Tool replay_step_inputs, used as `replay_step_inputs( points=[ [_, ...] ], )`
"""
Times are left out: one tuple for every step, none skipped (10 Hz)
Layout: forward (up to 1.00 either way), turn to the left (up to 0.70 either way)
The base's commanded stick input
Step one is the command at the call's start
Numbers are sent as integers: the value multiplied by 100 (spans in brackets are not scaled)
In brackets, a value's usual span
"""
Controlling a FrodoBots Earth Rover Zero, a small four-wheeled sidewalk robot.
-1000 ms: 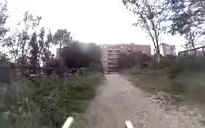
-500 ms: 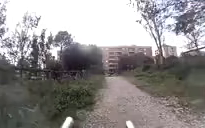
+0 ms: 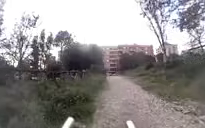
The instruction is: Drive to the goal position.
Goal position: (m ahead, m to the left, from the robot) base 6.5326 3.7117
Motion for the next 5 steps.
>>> replay_step_inputs(
  points=[
    [70,0],
    [70,0],
    [70,0],
    [70,0],
    [70,0]
  ],
)
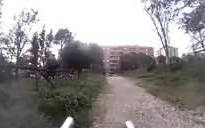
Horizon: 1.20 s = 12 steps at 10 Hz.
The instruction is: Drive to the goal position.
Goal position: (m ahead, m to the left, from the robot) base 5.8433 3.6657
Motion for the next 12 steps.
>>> replay_step_inputs(
  points=[
    [70,0],
    [70,0],
    [70,0],
    [70,0],
    [70,0],
    [70,0],
    [70,0],
    [70,0],
    [70,0],
    [70,0],
    [70,0],
    [70,0]
  ],
)
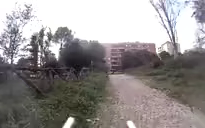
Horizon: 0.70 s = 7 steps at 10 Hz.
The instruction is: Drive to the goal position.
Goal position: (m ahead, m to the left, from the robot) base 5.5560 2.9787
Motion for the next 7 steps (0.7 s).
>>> replay_step_inputs(
  points=[
    [70,-15],
    [70,-31],
    [70,-29],
    [70,-9],
    [70,0],
    [70,0],
    [70,0]
  ],
)
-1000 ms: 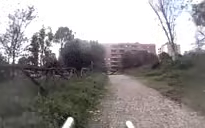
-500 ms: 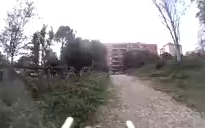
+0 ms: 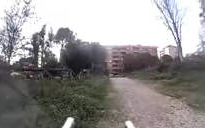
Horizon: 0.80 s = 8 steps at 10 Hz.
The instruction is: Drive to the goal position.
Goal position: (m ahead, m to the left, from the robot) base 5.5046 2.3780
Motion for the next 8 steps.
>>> replay_step_inputs(
  points=[
    [70,0],
    [70,0],
    [70,0],
    [70,0],
    [70,0],
    [70,0],
    [70,0],
    [70,0]
  ],
)
